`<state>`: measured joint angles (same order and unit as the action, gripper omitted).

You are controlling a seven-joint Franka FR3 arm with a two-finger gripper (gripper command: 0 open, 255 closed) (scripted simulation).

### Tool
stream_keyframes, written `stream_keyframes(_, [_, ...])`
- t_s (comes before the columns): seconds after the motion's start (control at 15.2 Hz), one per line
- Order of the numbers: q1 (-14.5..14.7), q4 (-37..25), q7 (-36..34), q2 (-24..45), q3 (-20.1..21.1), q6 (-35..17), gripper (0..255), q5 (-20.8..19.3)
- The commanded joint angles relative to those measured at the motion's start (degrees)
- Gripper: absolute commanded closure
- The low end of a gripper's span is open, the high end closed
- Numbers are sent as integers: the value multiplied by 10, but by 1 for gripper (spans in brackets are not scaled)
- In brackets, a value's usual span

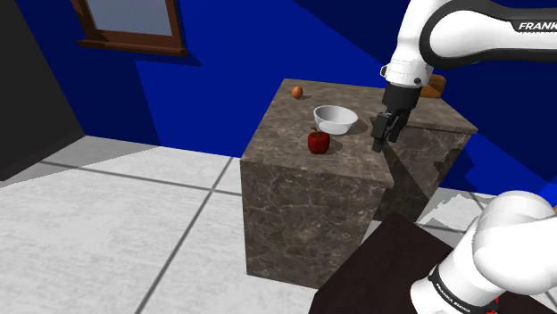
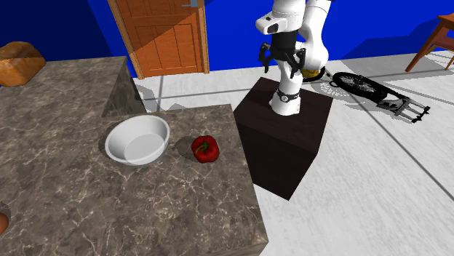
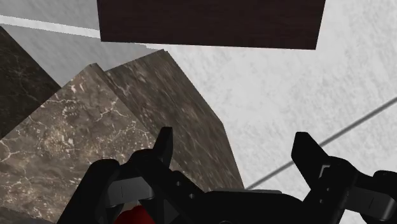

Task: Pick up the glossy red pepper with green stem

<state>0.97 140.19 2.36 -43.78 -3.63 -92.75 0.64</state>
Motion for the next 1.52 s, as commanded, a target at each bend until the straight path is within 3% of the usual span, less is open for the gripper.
stream_keyframes(0.0, [0, 0, 0, 0, 0, 0, 0, 0])
stream_keyframes(0.73, [-12, -138, 29, 252, -36, -109, 0, -18])
stream_keyframes(1.45, [-29, -362, 60, 504, -63, -131, 0, -4])
